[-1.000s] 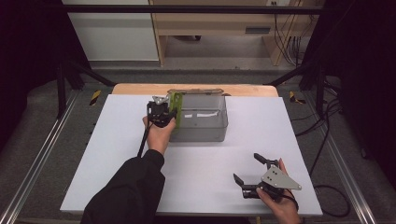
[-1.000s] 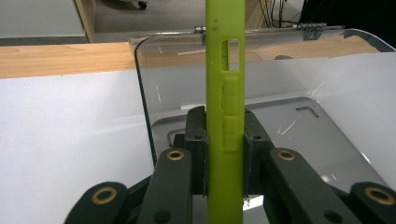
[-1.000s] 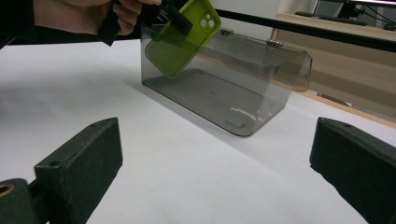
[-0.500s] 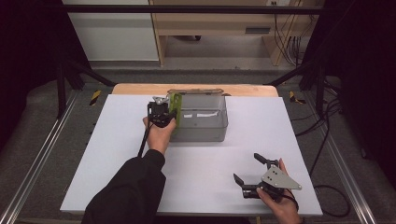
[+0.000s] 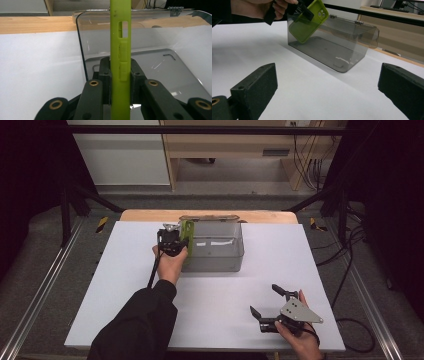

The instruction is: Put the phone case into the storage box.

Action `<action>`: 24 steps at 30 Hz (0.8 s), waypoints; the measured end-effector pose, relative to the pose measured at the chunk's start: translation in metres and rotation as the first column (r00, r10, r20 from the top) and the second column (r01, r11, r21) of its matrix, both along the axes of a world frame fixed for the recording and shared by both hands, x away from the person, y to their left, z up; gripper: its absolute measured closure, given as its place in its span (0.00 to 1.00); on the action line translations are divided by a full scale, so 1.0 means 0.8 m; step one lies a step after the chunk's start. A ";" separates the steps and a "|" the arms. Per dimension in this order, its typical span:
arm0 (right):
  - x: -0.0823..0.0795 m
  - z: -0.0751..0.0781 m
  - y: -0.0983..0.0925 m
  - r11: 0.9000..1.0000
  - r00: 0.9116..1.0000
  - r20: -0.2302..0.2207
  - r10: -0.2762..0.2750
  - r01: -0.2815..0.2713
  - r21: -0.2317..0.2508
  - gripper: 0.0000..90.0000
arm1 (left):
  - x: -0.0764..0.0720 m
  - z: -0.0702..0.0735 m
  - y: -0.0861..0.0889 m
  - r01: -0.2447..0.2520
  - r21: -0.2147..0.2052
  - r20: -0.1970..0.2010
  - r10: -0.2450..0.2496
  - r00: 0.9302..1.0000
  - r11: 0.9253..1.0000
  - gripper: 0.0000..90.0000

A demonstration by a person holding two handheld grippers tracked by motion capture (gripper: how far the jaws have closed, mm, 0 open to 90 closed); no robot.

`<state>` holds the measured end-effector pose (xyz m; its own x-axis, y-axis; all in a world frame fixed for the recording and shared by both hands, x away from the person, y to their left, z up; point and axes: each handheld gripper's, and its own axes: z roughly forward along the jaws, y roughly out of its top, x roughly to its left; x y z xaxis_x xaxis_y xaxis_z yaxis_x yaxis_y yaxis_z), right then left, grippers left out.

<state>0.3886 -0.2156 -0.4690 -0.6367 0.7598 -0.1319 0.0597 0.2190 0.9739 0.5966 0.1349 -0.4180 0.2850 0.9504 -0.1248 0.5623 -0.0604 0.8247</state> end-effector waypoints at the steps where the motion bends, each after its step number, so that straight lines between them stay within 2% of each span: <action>1: 0.000 0.000 0.000 1.000 1.000 0.000 0.000 0.000 0.000 0.03 | 0.000 0.000 0.001 -0.001 0.000 -0.002 0.001 1.000 1.000 0.85; 12: 0.000 0.000 0.000 1.000 1.000 -0.003 0.001 -0.001 0.000 0.03 | 0.000 0.001 0.001 -0.001 -0.018 -0.018 0.001 1.000 1.000 0.85; 24: 0.000 0.000 0.000 1.000 1.000 -0.011 0.000 0.000 0.004 0.03 | 0.000 0.001 -0.001 -0.007 0.000 -0.014 0.007 1.000 1.000 0.85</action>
